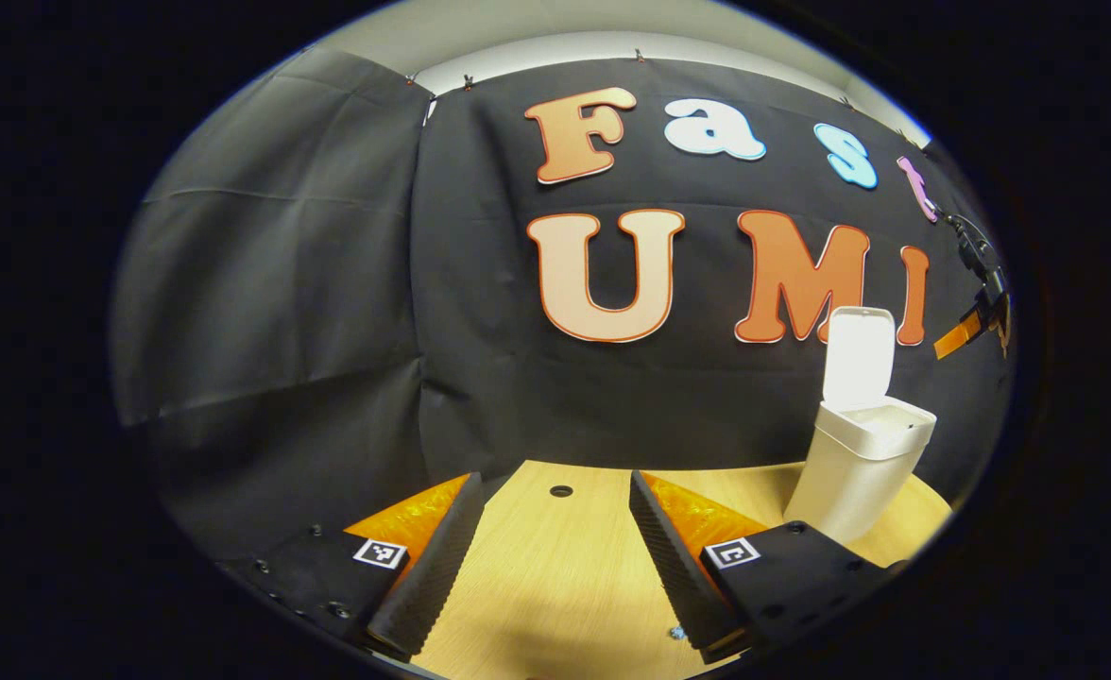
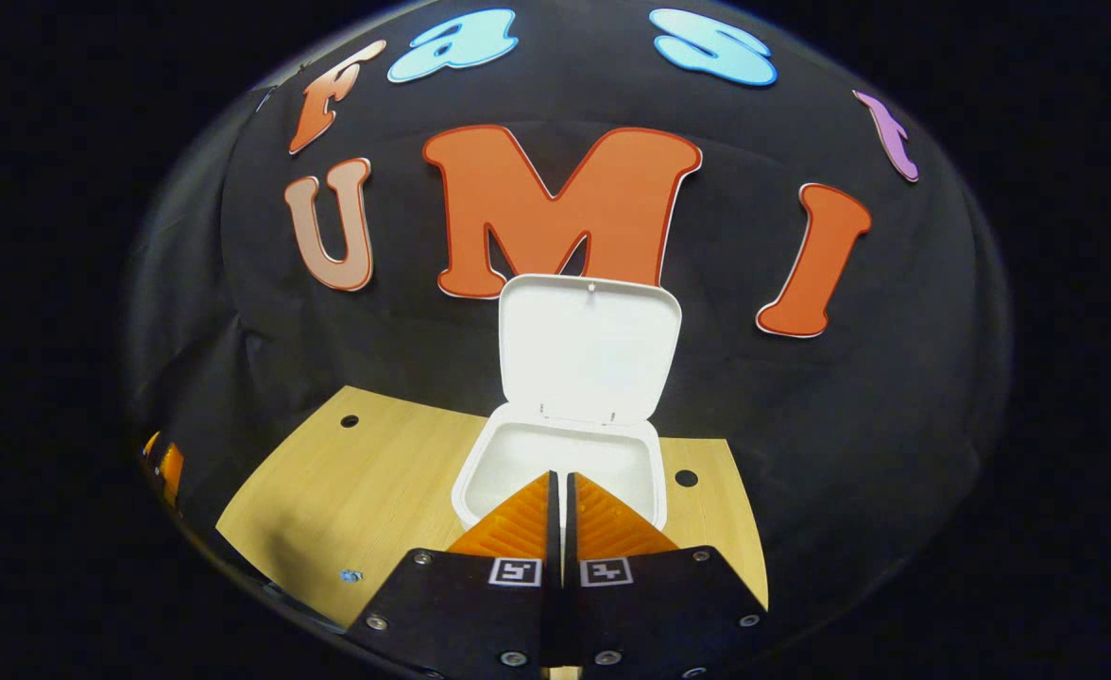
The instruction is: Press the lid of the desktop garbage bin to open it, pick up the crumpled paper on the desktop and throw it into the bin, then pick up the pop can on the desktop and drop it into the bin, and finally close the garbage bin lid.
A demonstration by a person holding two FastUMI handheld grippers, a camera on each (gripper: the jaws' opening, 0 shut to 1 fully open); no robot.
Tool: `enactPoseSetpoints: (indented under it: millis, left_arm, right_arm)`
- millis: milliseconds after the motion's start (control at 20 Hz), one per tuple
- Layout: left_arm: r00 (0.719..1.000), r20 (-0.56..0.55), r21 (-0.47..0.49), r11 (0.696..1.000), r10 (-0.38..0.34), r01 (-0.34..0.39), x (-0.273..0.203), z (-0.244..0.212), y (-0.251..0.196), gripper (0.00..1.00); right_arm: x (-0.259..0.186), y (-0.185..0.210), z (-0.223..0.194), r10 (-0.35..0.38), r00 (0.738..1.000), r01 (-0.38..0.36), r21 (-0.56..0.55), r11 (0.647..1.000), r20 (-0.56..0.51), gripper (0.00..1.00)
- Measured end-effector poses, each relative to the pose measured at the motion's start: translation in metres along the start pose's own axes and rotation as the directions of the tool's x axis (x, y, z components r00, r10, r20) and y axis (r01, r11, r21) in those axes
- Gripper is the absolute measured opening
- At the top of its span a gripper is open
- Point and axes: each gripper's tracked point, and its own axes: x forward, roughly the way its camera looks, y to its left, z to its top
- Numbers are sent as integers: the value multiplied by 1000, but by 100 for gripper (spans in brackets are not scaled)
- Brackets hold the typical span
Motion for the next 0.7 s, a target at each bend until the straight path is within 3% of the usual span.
enactPoseSetpoints:
  millis: [300, 500, 700]
  left_arm:
    - [999, 6, 9, 999, -39, 39, 1, 4, -19, 99]
    - [997, 6, 12, 997, -72, 72, 1, -1, -35, 99]
    - [993, -6, 26, 993, -116, 116, 2, -8, -53, 99]
  right_arm:
    - [-37, 7, -29, -25, 995, 21, 40, 999, 92, 1]
    - [-57, -1, -43, -134, 970, 135, 9, 991, 202, 1]
    - [-71, 16, -62, -152, 956, 145, 44, 988, 251, 1]
